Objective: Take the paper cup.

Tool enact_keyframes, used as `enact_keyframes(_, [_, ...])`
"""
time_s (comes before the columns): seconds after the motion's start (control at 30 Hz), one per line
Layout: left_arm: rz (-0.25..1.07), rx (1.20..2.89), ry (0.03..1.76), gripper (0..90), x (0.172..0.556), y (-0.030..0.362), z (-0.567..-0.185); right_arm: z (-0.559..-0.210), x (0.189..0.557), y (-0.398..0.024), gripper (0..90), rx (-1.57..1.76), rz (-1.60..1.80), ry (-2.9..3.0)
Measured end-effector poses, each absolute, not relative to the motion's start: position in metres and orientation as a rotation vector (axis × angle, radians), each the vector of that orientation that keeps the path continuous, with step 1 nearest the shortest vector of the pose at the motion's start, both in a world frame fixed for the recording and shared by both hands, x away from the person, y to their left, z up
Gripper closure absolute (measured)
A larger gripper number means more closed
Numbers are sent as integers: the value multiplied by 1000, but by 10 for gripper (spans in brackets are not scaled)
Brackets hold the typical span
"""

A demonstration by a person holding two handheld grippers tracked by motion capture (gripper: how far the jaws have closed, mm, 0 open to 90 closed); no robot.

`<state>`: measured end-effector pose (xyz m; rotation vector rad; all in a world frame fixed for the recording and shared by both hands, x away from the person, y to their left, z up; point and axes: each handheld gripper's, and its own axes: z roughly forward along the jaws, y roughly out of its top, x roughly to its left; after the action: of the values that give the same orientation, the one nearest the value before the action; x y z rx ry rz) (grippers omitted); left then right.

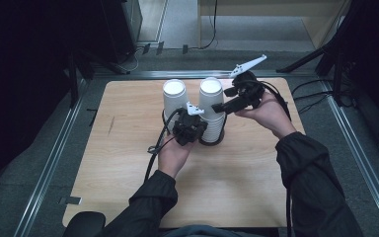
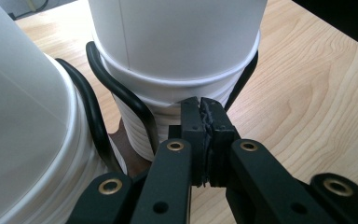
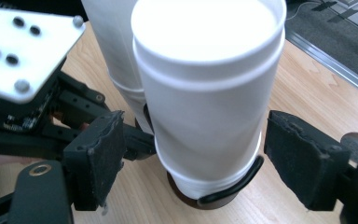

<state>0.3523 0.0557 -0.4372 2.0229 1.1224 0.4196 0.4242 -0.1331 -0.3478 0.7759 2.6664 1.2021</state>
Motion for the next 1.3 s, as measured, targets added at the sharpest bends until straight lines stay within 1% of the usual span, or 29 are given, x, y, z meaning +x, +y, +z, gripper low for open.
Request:
enact_keyframes(0.2, [421, 2024, 1114, 895, 352, 55, -438, -334, 435, -113, 152, 752, 1119, 2698])
enact_keyframes(0.3, [412, 2018, 1113, 892, 352, 54, -438, -330, 440, -100, 151, 757, 1019, 2725])
enact_keyframes(0.57, [399, 2014, 1107, 889, 353, 55, -438, -329, 451, -76, 146, 765, 916, 2742])
enact_keyframes(0.63, [406, 2020, 1105, 890, 353, 55, -438, -331, 453, -70, 162, 784, 858, 2749])
enact_keyframes(0.67, [407, 2020, 1104, 890, 353, 55, -438, -331, 453, -68, 215, 772, 822, 2748])
enact_keyframes(0.83, [413, 2013, 1102, 890, 353, 55, -439, -329, 454, -65, 227, 767, 765, 2747])
enact_keyframes(1.13, [407, 2006, 1104, 883, 353, 56, -440, -327, 454, -66, 235, 747, 784, 2748])
enact_keyframes(1.3, [409, 2004, 1103, 873, 353, 57, -440, -316, 454, -69, 236, 761, 827, 2740])
